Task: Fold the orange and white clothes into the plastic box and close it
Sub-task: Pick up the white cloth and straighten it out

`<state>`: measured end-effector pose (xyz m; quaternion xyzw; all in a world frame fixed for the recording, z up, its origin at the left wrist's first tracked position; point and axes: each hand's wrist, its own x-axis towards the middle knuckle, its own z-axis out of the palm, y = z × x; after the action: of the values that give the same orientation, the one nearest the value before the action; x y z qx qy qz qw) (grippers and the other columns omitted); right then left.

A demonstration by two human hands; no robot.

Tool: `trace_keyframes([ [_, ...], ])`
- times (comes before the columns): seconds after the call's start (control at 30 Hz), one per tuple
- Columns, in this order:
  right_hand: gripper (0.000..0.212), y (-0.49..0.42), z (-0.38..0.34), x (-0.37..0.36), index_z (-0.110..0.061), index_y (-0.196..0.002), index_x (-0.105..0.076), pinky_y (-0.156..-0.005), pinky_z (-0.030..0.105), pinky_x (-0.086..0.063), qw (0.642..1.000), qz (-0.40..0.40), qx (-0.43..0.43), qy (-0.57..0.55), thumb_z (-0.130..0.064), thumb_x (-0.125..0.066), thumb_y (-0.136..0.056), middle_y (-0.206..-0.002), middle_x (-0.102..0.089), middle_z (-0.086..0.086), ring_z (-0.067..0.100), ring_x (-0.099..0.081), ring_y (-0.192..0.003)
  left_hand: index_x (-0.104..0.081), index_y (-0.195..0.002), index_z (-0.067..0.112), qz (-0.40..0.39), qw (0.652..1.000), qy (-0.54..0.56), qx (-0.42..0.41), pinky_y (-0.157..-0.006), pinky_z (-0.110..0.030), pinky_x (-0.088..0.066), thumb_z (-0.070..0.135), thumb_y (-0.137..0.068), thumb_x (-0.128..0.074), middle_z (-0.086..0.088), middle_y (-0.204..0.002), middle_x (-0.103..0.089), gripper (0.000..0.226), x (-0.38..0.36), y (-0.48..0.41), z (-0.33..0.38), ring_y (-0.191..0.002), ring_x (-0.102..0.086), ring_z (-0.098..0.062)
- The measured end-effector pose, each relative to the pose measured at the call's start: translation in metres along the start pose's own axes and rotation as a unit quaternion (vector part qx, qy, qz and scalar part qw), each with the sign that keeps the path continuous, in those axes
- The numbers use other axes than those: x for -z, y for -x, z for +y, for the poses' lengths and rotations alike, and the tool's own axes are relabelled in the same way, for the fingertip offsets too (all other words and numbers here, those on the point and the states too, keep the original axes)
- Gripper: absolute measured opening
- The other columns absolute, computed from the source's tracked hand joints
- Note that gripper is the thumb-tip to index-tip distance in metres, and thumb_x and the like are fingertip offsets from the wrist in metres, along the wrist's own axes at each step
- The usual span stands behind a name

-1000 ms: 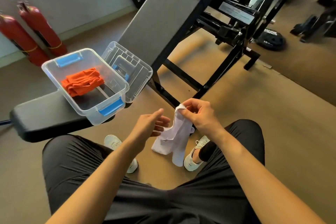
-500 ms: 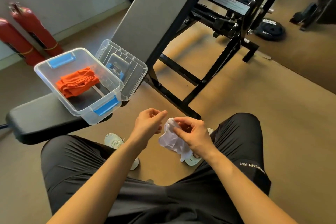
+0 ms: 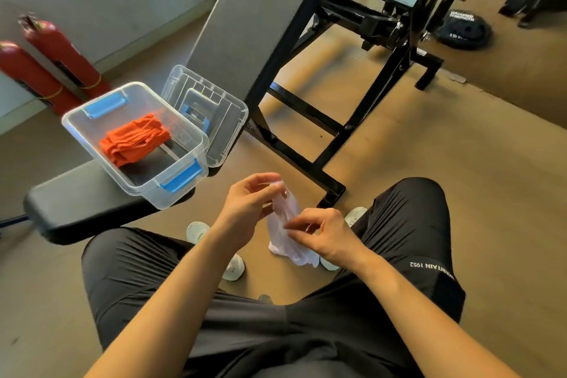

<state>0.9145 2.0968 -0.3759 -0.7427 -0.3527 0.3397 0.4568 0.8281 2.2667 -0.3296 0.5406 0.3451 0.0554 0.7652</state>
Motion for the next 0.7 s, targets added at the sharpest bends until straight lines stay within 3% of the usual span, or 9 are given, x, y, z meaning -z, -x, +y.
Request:
trace_keyframes([
  [0.13, 0.021, -0.003, 0.015, 0.015, -0.023, -0.109, -0.075, -0.073, 0.014, -0.053, 0.992, 0.102, -0.069, -0.025, -0.015, -0.073, -0.089, -0.091, -0.071, -0.009, 0.000, -0.065, -0.082, -0.068, -0.114, 0.009, -0.029, 0.998, -0.031, -0.035, -0.086, -0.041, -0.058, 0.011, -0.096, -0.064, -0.013, -0.094, -0.071, 0.019, 0.017, -0.001, 0.021, -0.094, -0.069, -0.028],
  [0.23, 0.023, -0.017, 0.032, 0.022, -0.015, -0.111, -0.072, -0.069, 0.010, -0.049, 0.981, 0.160, -0.114, -0.008, -0.015, -0.074, -0.088, -0.093, -0.070, -0.003, 0.003, -0.064, -0.084, -0.067, -0.118, 0.006, -0.044, 0.996, -0.049, -0.062, -0.092, -0.047, -0.058, 0.015, -0.092, -0.065, -0.013, -0.093, -0.069, 0.028, 0.024, 0.002, 0.043, -0.091, -0.069, -0.027],
  [0.37, 0.042, -0.046, 0.045, 0.010, -0.013, -0.123, -0.064, -0.077, 0.024, -0.052, 0.974, 0.122, -0.186, -0.039, -0.025, -0.078, -0.085, -0.102, -0.067, 0.004, 0.021, -0.066, -0.100, -0.067, -0.115, 0.008, -0.064, 0.992, -0.035, -0.106, -0.085, -0.041, -0.061, 0.018, -0.087, -0.065, -0.012, -0.092, -0.066, 0.030, 0.025, 0.009, 0.071, -0.085, -0.069, -0.024],
  [0.5, 0.085, -0.074, 0.050, -0.017, -0.015, -0.146, -0.041, -0.091, 0.038, -0.049, 0.954, 0.081, -0.265, -0.116, -0.045, -0.082, -0.078, -0.132, -0.057, 0.008, 0.029, -0.055, -0.123, -0.067, -0.116, 0.010, -0.076, 0.986, -0.029, -0.142, -0.080, -0.036, -0.061, 0.012, -0.095, -0.059, -0.012, -0.090, -0.063, 0.023, 0.028, 0.015, 0.087, -0.083, -0.067, -0.023],
  [0.57, 0.069, -0.084, 0.052, -0.028, -0.016, -0.139, -0.050, -0.094, 0.040, -0.050, 0.946, 0.088, -0.267, -0.159, -0.036, -0.082, -0.081, -0.126, -0.061, 0.006, 0.030, -0.057, -0.122, -0.067, -0.117, 0.010, -0.068, 0.985, -0.034, -0.153, -0.080, -0.035, -0.061, 0.012, -0.096, -0.058, -0.013, -0.090, -0.063, 0.022, 0.032, 0.018, 0.091, -0.084, -0.066, -0.024],
  [0.63, 0.024, -0.089, 0.055, -0.034, -0.016, -0.111, -0.068, -0.083, 0.031, -0.054, 0.956, 0.113, -0.237, -0.135, -0.018, -0.075, -0.088, -0.103, -0.069, 0.002, 0.028, -0.065, -0.110, -0.068, -0.115, 0.012, -0.051, 0.986, -0.028, -0.157, -0.083, -0.037, -0.058, 0.012, -0.095, -0.059, -0.012, -0.089, -0.064, 0.022, 0.036, 0.021, 0.093, -0.083, -0.066, -0.025],
  [0.7, 0.007, -0.091, 0.054, -0.037, -0.016, -0.097, -0.072, -0.073, 0.023, -0.052, 0.959, 0.122, -0.221, -0.125, -0.012, -0.071, -0.091, -0.092, -0.070, 0.000, 0.026, -0.067, -0.101, -0.070, -0.112, 0.014, -0.029, 0.986, -0.023, -0.160, -0.084, -0.038, -0.058, 0.014, -0.094, -0.060, -0.008, -0.085, -0.067, 0.020, 0.041, 0.023, 0.095, -0.081, -0.068, -0.024],
])
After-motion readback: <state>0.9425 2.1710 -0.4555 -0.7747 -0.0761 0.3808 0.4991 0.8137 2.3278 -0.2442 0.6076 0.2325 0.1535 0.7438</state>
